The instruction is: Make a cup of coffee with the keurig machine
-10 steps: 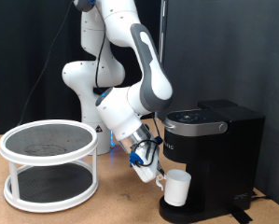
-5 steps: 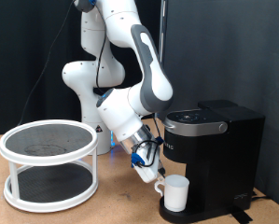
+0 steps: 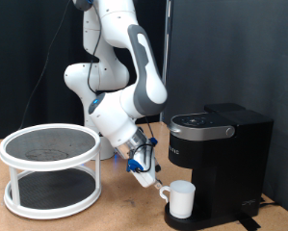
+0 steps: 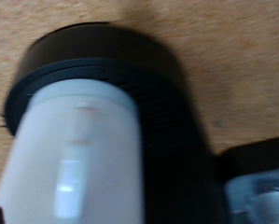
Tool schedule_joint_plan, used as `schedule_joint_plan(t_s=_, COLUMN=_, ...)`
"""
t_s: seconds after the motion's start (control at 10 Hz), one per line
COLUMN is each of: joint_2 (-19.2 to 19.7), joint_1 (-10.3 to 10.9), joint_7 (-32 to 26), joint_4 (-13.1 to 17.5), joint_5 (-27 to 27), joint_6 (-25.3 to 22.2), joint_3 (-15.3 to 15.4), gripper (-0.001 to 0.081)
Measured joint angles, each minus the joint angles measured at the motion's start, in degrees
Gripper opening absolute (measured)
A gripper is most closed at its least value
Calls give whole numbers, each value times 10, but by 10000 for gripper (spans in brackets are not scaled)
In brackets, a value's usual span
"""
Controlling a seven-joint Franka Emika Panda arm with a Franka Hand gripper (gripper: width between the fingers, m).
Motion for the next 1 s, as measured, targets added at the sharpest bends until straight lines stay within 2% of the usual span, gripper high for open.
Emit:
schedule_joint_plan(t_s=0.1, joint_2=-15, joint_1=-10, joint_7=0, joint_4=-11, joint_5=-19, joint_6=-29, joint_3=-8, gripper=691)
schedule_joint_plan(t_s=0.2, joint_2=-29, joint_1=-19, joint_7=-1, joint_4=-22, joint_5=-35, joint_6=-47, joint_3=-16, gripper=726)
schedule_joint_plan(t_s=0.4, joint_2=-63, joint_1=-33, joint_7=-1, joint_4=-46, joint_5=-57, joint_6=-73, joint_3=-28, gripper=734)
schedule_joint_plan(t_s=0.6, joint_2=-65, joint_1=-32, joint_7=-7, joint_4=-49, joint_5=-71, joint_6=-86, joint_3=-27, gripper=734)
schedule_joint_plan(t_s=1.0, joint_2=-128, joint_1=-36, joint_7=-83, joint_4=-70, joint_5=-85, joint_6=-242, joint_3=-34, gripper=734)
